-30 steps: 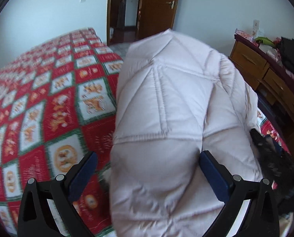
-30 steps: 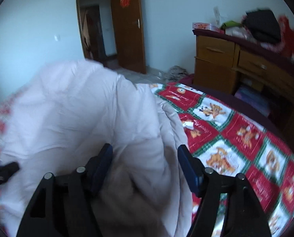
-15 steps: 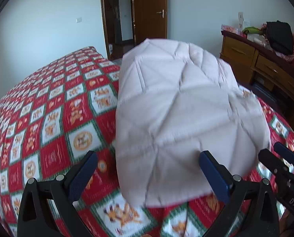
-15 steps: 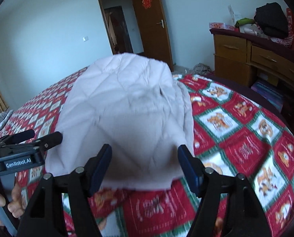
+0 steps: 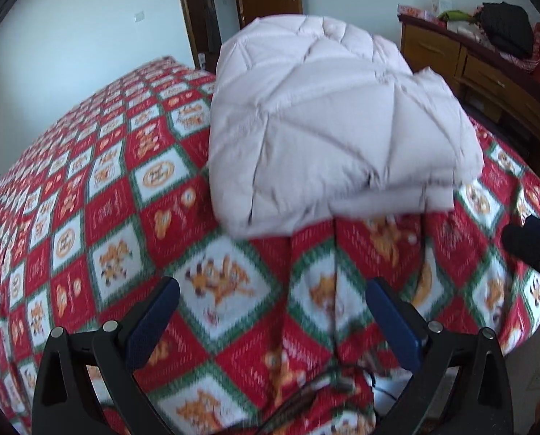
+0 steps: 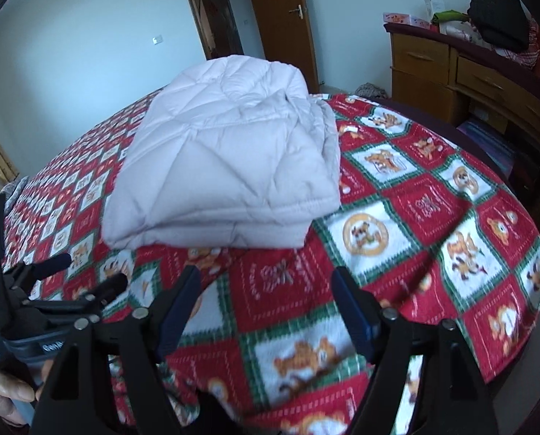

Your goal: Fold large clothes

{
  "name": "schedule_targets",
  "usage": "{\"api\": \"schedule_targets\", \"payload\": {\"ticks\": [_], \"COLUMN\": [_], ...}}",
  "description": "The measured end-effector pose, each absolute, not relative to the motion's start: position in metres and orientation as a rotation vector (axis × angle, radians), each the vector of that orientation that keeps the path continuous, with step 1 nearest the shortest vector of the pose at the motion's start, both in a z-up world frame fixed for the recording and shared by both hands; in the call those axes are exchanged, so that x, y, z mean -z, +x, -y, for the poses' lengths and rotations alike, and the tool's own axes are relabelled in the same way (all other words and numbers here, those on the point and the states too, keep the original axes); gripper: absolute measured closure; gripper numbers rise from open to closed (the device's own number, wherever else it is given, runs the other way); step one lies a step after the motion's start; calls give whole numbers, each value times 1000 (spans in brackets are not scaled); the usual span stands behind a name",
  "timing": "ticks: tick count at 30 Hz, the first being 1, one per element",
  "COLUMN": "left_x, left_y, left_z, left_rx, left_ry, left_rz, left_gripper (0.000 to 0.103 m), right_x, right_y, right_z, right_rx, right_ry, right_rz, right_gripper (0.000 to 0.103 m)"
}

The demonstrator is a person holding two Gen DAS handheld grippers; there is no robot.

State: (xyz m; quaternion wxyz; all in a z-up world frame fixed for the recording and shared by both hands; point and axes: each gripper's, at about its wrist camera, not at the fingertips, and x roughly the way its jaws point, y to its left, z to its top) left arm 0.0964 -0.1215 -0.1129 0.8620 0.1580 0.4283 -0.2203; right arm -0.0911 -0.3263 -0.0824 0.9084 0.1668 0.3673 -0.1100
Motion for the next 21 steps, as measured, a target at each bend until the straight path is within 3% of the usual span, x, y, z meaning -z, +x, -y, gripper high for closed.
{"api": "schedule_targets", "payload": {"ticks": [3,7,11,21], "left_x": [106,85,64,-8], "left_y": [88,76,62,22], "left_z": [113,100,94,76], "left_rx": [466,477,473,449], "left_ry": [300,238,235,213], "left_rz": [-915,-880,-829,-532], "left_gripper": [1,1,1,1], "right_x": [68,46,22,-44], "right_y": [-103,-118,-130,-177], "right_z": [323,320,316,302], "right_rx": [214,219,204,284], "right_ry": [336,333,347,221], "right_rz": [-728,-672,-613,-300], "right_gripper": [25,15,12,3]}}
